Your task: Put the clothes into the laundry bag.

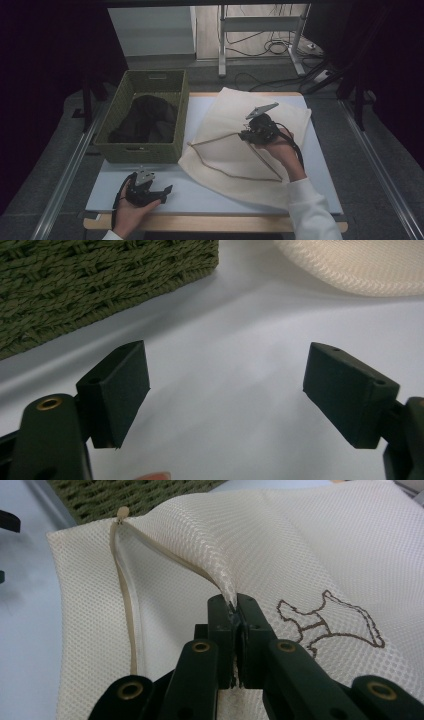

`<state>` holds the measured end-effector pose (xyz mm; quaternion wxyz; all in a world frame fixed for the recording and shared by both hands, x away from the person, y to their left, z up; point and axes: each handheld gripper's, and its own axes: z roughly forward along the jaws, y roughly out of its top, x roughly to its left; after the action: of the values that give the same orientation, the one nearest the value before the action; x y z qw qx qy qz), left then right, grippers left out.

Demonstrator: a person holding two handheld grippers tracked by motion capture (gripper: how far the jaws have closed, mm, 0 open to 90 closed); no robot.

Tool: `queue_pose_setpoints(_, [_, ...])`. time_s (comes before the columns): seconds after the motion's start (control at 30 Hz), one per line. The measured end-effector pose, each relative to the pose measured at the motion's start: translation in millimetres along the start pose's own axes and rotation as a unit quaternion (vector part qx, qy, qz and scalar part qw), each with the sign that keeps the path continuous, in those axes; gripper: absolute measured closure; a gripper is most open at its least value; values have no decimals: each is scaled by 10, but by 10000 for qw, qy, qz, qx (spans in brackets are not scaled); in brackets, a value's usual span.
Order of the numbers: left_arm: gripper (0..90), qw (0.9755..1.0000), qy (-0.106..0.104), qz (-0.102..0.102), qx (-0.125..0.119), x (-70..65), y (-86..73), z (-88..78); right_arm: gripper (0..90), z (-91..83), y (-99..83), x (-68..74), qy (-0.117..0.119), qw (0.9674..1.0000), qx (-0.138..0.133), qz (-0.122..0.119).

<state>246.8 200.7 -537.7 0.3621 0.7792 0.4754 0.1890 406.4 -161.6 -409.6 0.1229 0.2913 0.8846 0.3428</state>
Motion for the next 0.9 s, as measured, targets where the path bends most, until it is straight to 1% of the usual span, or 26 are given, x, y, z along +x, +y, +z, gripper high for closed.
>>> queue_pose_setpoints(0.1, [184, 10000, -10, 10, 17, -2, 0, 8, 862, -63, 23, -15, -24, 9999, -126, -7])
queue_pose_setpoints(0.23, [184, 10000, -13, 40, 20, -9, 2, 10, 862, -98, 48, -25, -41, 9998, -206, 3])
queue_pose_setpoints(0.4, [183, 10000, -6, 15, 7, 0, -1, 3, 862, -154, 85, -40, -83, 9993, -366, 33])
queue_pose_setpoints(0.47, [183, 10000, -14, 20, 11, -1, -2, 4, 862, -187, 92, -61, -174, 9984, -531, 109])
queue_pose_setpoints(0.53, [183, 10000, -23, 27, 27, 1, -4, 5, 862, -202, 93, -73, -207, 9979, -599, 148])
queue_pose_setpoints(0.67, [181, 10000, -30, 33, 50, 4, -5, 9, 862, -215, 94, -86, -193, 9976, -641, 164])
queue_pose_setpoints(0.9, [178, 9999, -64, 69, 92, 3, -7, 17, 861, -193, 81, -104, -154, 9980, -584, 166])
